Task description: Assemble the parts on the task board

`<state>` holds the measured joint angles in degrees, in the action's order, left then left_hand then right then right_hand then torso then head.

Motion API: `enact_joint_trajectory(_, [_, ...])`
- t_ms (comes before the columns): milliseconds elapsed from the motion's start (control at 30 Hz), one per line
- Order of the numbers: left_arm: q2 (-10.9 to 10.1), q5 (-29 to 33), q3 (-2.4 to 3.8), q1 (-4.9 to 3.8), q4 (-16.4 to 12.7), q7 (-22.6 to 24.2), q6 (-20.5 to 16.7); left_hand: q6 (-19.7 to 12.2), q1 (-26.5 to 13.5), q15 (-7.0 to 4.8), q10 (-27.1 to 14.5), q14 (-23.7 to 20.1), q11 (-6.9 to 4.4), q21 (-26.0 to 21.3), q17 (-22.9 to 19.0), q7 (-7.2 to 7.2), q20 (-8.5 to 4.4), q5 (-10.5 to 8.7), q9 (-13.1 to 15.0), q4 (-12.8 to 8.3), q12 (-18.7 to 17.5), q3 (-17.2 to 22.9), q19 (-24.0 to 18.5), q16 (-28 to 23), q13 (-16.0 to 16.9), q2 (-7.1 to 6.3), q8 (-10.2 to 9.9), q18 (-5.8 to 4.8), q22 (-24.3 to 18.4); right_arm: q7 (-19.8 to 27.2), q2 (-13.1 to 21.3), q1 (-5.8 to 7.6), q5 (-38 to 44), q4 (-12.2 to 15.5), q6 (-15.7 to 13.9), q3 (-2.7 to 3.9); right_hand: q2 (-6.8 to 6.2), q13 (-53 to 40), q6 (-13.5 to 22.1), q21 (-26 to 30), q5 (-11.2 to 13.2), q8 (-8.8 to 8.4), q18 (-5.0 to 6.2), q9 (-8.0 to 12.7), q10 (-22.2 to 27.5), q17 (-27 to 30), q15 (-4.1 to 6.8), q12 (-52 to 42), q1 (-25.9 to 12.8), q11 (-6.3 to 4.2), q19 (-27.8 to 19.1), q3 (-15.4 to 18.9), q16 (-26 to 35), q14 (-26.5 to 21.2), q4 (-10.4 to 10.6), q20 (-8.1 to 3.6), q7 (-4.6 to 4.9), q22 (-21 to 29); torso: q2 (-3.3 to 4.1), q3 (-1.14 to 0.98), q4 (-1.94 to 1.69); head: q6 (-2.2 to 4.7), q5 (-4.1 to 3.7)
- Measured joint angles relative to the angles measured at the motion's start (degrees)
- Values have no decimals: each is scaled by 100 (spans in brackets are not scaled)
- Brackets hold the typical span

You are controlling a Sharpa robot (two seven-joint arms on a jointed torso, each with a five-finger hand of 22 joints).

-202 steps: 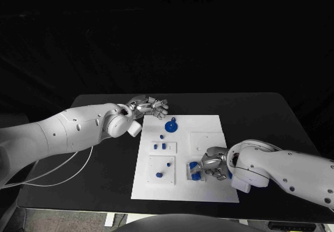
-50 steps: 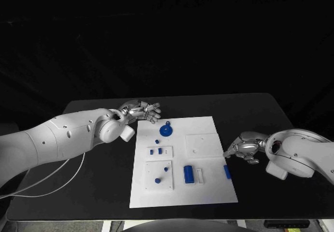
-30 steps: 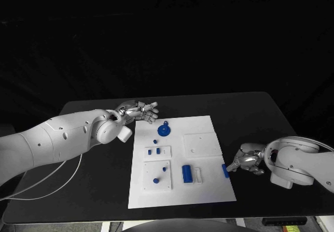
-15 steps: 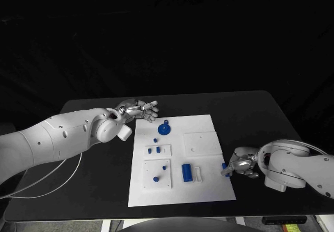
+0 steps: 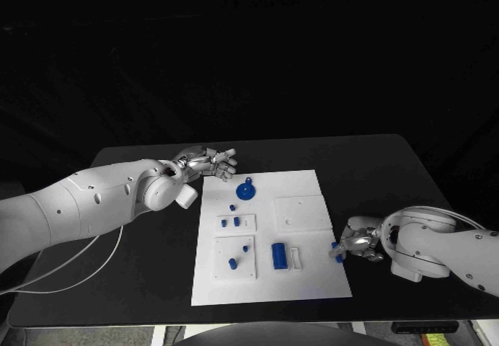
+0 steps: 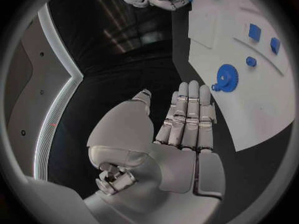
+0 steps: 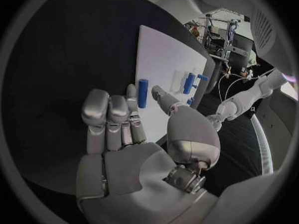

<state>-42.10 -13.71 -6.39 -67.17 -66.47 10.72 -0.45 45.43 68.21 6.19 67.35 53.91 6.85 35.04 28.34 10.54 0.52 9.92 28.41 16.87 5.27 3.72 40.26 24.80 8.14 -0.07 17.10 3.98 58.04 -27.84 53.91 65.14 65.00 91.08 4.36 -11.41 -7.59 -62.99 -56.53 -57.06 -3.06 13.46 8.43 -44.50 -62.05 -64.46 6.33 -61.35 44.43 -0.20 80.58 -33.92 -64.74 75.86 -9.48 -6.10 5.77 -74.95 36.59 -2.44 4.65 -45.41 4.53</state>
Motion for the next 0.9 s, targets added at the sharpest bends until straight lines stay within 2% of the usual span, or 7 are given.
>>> enact_joint_trajectory(133, [-3, 0, 0, 0, 0, -4, 4, 0, 0, 0, 0, 0, 0, 0, 0, 0, 0, 0, 0, -13, 0, 13, 0, 0, 0, 0, 0, -2, 0, 4, -30, -2, 33, -14, -51, 1, 61, 0, -1, 0, 0, 0, 0, -33, 0, 0, 0, 0, 61, 0, 0, -43, 0, 0, -43, 0, 0, 0, 0, -1, 0, -8, 2])
enact_joint_trajectory(200, [-5, 0, 0, 0, 0, -5, 6, 0, 0, 0, 0, 0, 0, 0, 0, 0, 0, 0, 0, -13, 0, 13, 0, 0, 0, 0, 0, -3, 0, 9, -33, -4, 44, -16, -68, 1, 162, 0, -1, 0, 0, 0, 0, -33, -11, 1, 0, 1, 162, -11, 0, -133, 0, 0, -102, 0, -1, 0, -1, -2, 0, -10, 3])
enact_joint_trajectory(367, [-6, 0, 0, 0, -1, -9, 11, 0, 0, 0, 0, 0, 0, 0, -1, 0, 0, 0, 0, -13, 0, 13, 0, 0, 0, 0, 0, -8, 0, 28, -30, -7, 61, -19, -102, -1, 310, 1, -60, 0, 0, 0, 0, -33, -23, 1, -1, 4, 464, -23, 2, -669, 0, 0, -128, 1, 10, 1, -1, -1, 0, -12, 3])
enact_joint_trajectory(600, [-7, 0, 1, 0, 0, -18, 21, 0, 0, 0, 0, 0, 0, 0, 4, 0, 0, -22, 0, -13, 0, 13, 0, 0, -5, 0, 0, 36, -1, 71, -9, -16, -39, -29, -152, -4, 436, -6, -233, 0, 41, 18, 0, -19, -103, 1, -2, 17, 472, -62, -32, -1262, 19, 2, -21, 51, -29, 1, -3, 2, 0, -14, 1])
enact_joint_trajectory(633, [-7, 0, 1, 0, 0, -19, 23, 0, 0, 0, 0, 0, 0, 0, 4, 0, 0, -22, 0, -13, 0, 13, 0, 0, -5, 0, 0, 48, -1, 76, -1, -17, -60, -29, -161, -5, 443, -10, -233, -20, 42, 26, 0, 6, -103, 2, -2, 17, 465, -62, -33, -1294, 19, 2, -23, 51, -29, 1, -3, 2, 0, -14, 0])
enact_joint_trajectory(800, [-7, 0, 1, 0, 1, -27, 33, 0, 0, 0, 0, 0, 0, 0, 4, 0, 1, -22, 0, -13, 0, 13, -1, 0, -5, 0, 0, 48, -1, 115, 130, -19, -217, 4, -217, -3, 476, -15, -258, -31, 47, 35, 2, 572, -102, 2, -2, 17, 442, -62, -32, -1338, 18, 2, -42, 50, -55, 2, -3, 2, -1, -9, -1])
enact_joint_trajectory(900, [-7, 0, 1, 0, 2, -31, 37, 0, 0, 0, 0, 0, 0, 0, 4, 0, 0, -22, 1, -13, 0, 13, -1, 0, -5, 0, 0, 48, 4, 124, 230, -19, -291, 17, -245, 1, 482, -15, -263, -31, 63, 30, 2, 641, -102, 2, 17, 17, 438, -62, -21, -1347, 18, 21, -50, 62, -51, 2, -3, 2, 0, -5, -2])
